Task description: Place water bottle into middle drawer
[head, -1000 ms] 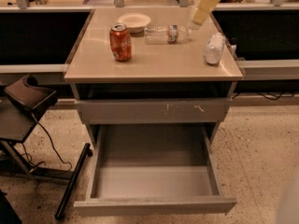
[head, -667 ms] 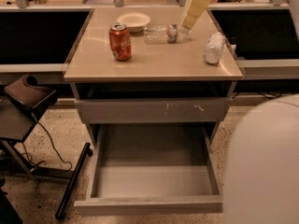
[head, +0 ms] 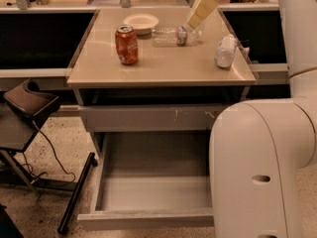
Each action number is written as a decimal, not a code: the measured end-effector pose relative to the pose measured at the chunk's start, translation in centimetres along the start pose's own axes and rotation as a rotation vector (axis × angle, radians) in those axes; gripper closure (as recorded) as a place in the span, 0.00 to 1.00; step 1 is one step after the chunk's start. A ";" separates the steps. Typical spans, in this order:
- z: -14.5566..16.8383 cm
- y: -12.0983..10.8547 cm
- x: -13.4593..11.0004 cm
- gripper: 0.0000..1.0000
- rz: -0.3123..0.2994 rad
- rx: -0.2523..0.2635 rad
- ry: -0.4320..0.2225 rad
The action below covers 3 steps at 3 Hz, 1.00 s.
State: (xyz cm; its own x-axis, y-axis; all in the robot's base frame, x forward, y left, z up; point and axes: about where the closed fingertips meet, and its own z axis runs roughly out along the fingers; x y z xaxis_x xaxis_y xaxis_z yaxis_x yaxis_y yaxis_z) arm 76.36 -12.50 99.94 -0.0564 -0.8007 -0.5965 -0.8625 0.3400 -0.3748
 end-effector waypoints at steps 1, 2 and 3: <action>0.0 0.0 0.0 0.00 0.000 0.000 0.000; 2.4 -0.6 0.5 0.00 0.006 -0.002 -0.030; 5.8 -1.0 1.3 0.00 0.030 -0.015 -0.069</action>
Offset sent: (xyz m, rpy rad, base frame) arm 0.0468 0.0014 -0.0287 0.0635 -0.0170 0.0160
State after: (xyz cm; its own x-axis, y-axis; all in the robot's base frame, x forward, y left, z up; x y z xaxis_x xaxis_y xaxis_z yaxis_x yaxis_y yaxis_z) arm 80.05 -11.02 95.39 -0.0478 -0.7539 -0.6552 -0.8685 0.3553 -0.3456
